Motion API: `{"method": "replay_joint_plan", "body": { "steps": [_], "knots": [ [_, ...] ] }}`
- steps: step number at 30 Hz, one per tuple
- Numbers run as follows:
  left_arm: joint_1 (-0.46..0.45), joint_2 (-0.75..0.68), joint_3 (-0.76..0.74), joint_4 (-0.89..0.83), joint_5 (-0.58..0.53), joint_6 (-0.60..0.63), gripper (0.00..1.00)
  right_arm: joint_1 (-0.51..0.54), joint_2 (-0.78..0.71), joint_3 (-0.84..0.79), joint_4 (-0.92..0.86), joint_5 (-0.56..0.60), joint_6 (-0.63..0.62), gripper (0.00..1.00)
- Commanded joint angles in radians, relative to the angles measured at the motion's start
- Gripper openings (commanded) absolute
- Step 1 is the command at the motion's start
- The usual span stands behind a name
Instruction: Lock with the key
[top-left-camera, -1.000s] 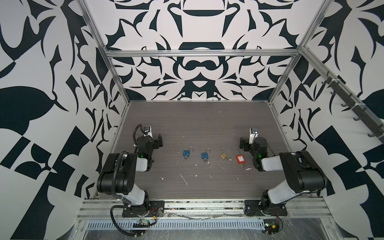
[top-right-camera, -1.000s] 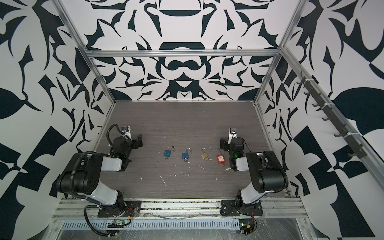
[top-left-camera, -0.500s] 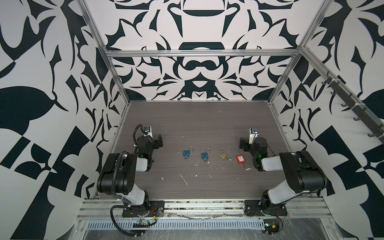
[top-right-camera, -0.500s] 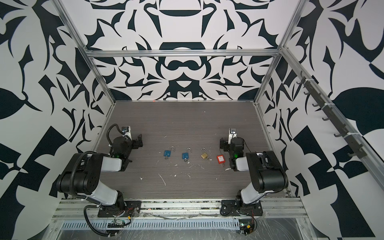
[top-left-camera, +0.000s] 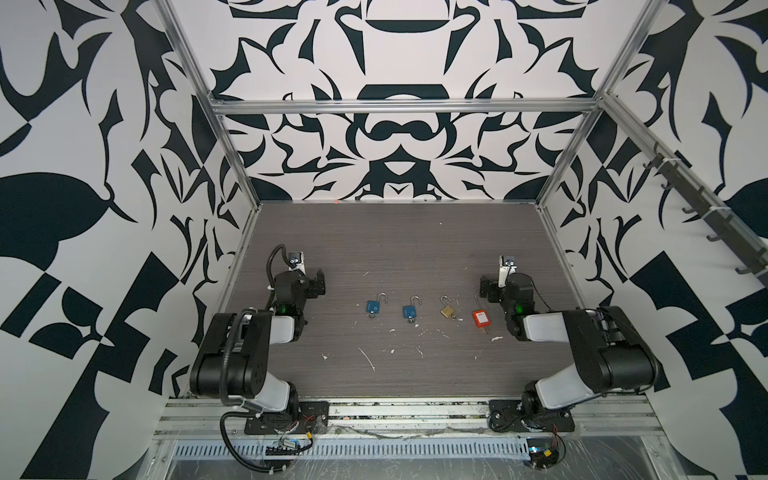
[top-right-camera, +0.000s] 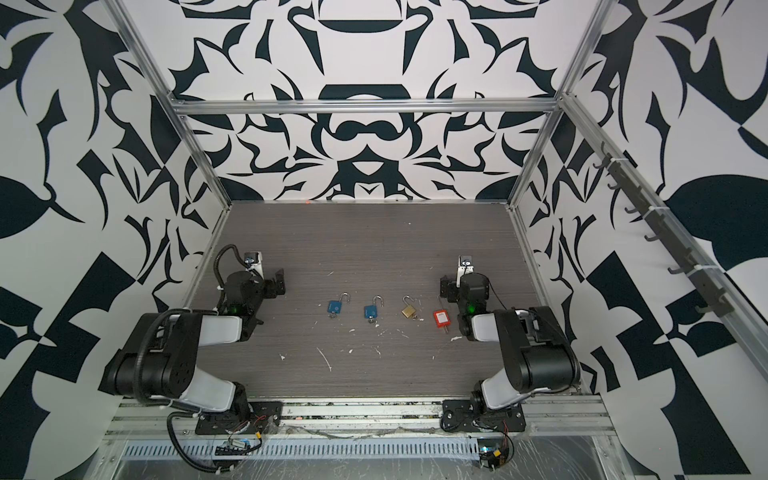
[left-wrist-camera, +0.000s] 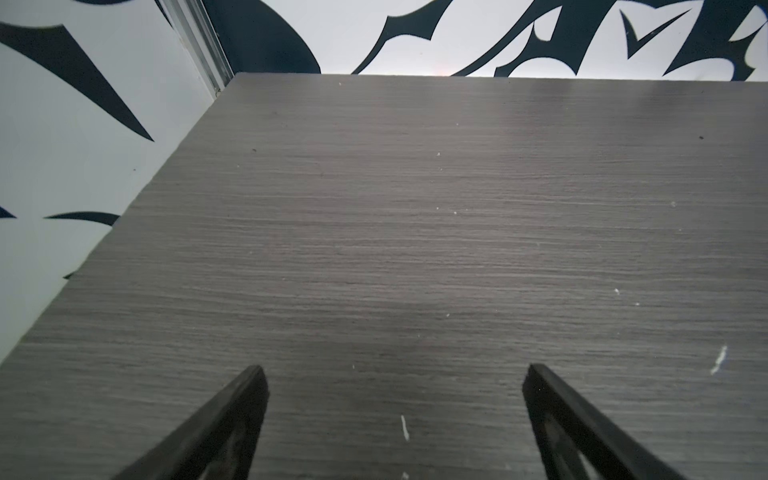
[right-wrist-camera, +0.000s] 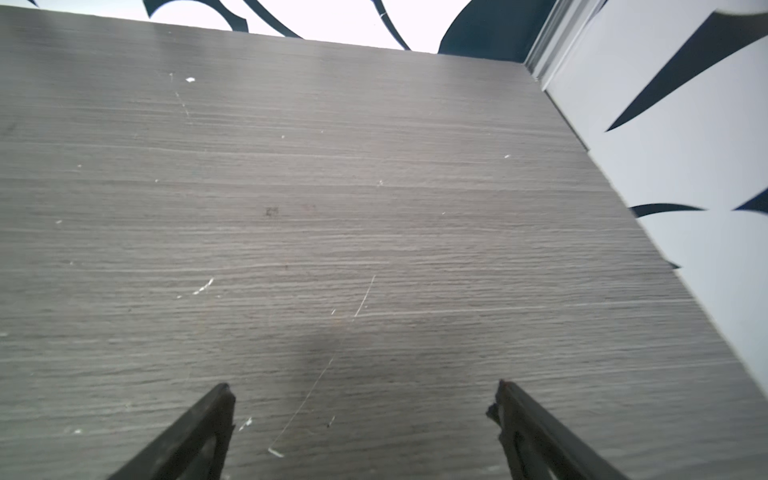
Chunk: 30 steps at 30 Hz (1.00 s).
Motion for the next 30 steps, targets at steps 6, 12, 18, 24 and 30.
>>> {"method": "replay_joint_plan", "body": {
  "steps": [6,12,18,24,30],
  "knots": [
    [-0.035,-0.443,0.133,-0.455,-0.052,-0.292,0.99,0.107,-0.23,0.436,-0.774,0.176,0.26,1.0],
    [-0.037,-0.519,0.28,-0.837,0.237,-0.52,1.0,0.148,-0.305,0.533,-1.128,0.018,0.391,0.97],
    [-0.036,-0.593,0.244,-0.86,0.573,-0.578,1.0,0.22,-0.305,0.495,-1.292,-0.135,0.454,0.88],
    [-0.037,-0.604,0.242,-0.887,0.678,-0.551,0.99,0.244,-0.29,0.387,-1.254,-0.134,0.504,0.86],
    [-0.036,-0.588,0.224,-0.86,0.695,-0.561,0.98,0.244,-0.225,0.333,-1.198,-0.148,0.512,0.85]
  ]
}}
